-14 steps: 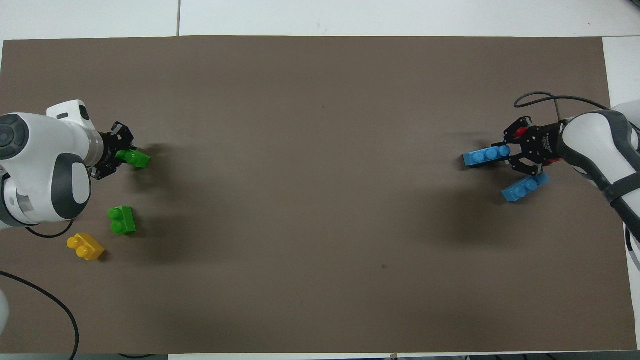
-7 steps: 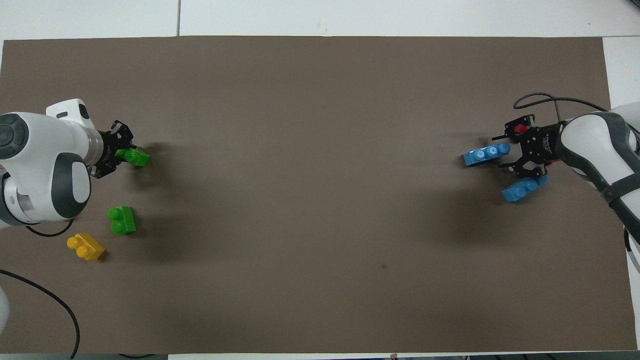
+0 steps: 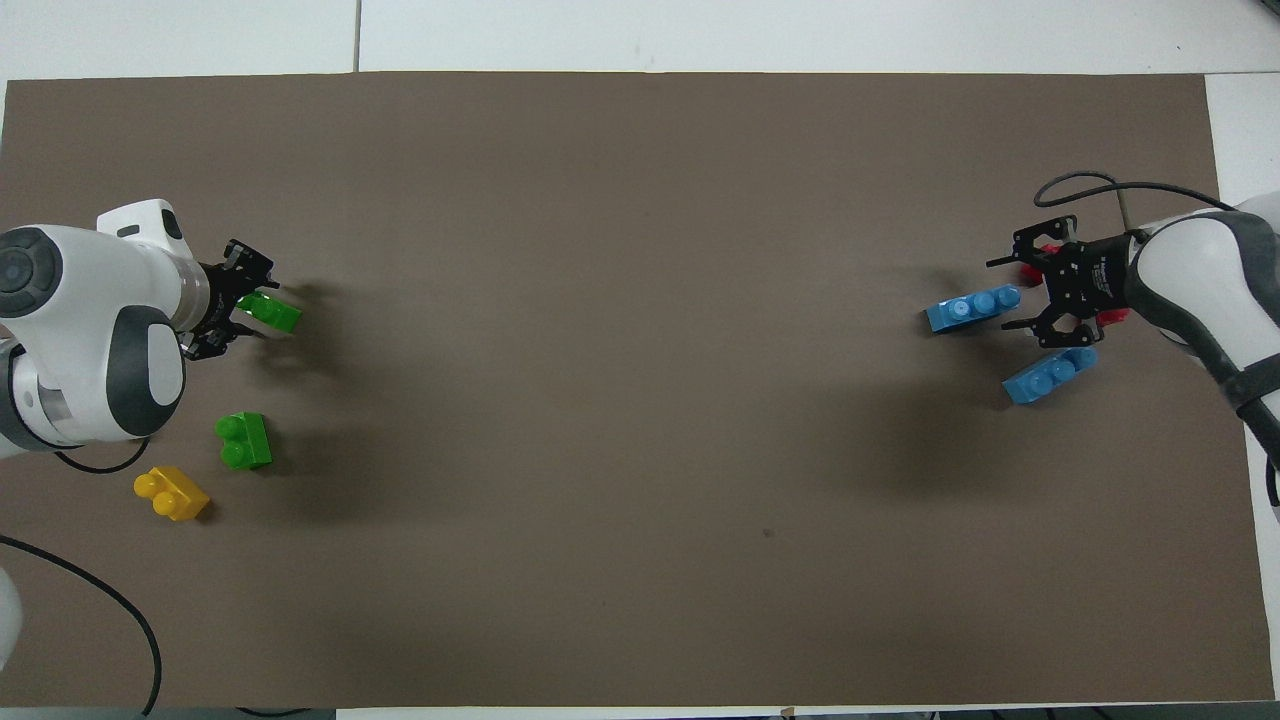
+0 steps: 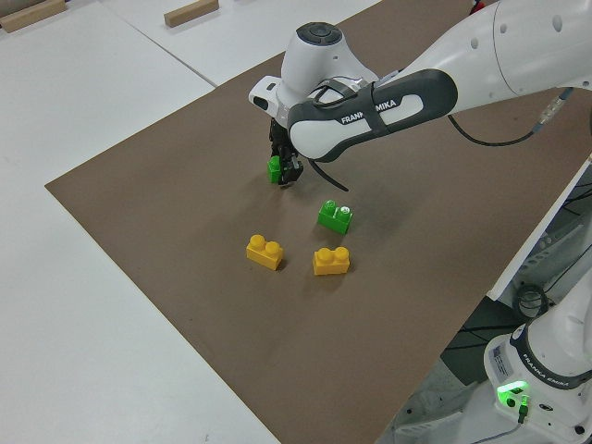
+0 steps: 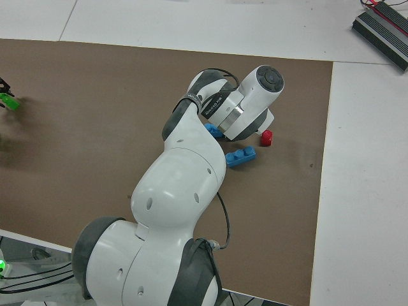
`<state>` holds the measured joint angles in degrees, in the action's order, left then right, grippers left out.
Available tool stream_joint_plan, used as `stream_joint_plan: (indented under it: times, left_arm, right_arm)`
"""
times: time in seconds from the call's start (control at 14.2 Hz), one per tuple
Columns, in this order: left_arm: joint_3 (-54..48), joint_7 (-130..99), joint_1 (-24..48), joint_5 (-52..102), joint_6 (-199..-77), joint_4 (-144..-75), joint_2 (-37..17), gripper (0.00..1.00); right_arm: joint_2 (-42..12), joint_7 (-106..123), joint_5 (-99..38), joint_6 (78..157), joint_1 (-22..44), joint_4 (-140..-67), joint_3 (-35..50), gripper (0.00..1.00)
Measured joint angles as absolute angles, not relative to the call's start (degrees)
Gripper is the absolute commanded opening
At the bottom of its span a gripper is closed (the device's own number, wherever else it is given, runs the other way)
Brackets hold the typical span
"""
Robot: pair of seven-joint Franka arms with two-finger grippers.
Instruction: Remove green block with left arm and hold with right
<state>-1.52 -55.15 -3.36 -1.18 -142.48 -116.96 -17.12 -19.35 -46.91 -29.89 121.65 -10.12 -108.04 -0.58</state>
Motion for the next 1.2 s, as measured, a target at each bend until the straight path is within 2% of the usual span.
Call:
stream_joint_plan:
  times: [0.28, 0.42, 0.56, 0.77, 0.99, 1.2]
  left_arm:
    - [-1.8, -55.1, -3.3, -1.2, -141.9, -115.4, -16.5, 1.0]
    - [-2.0, -55.1, -3.3, -1.2, -138.9, -113.4, -15.8, 1.0]
    - [-2.3, -54.9, -3.3, -1.2, -134.0, -110.4, -15.0, 1.0]
    - [-2.6, -49.4, -3.1, -1.3, -128.6, -107.5, -13.2, 1.0]
    - [-2.6, -36.3, -3.0, -1.3, -122.6, -106.2, -10.3, 1.0]
    - [-2.6, -23.0, -3.0, -1.3, -114.6, -101.9, -9.0, 1.0]
  right_arm:
    - [-16.0, -48.0, -29.0, 118.3, -10.1, -106.7, -0.6, 0.84]
    - [-14.4, -48.0, -24.2, 116.3, -10.1, -105.5, -0.4, 0.97]
    - [-13.3, -45.6, -20.6, 111.9, -10.0, -102.1, 0.1, 1.0]
    - [-12.1, -37.7, -15.5, 108.6, -9.6, -98.2, 0.3, 1.0]
    - [-10.0, -24.3, -8.6, 108.3, -7.6, -97.3, 0.4, 1.0]
    - [-7.1, -11.6, -5.4, 108.4, -5.9, -97.1, 0.5, 1.0]
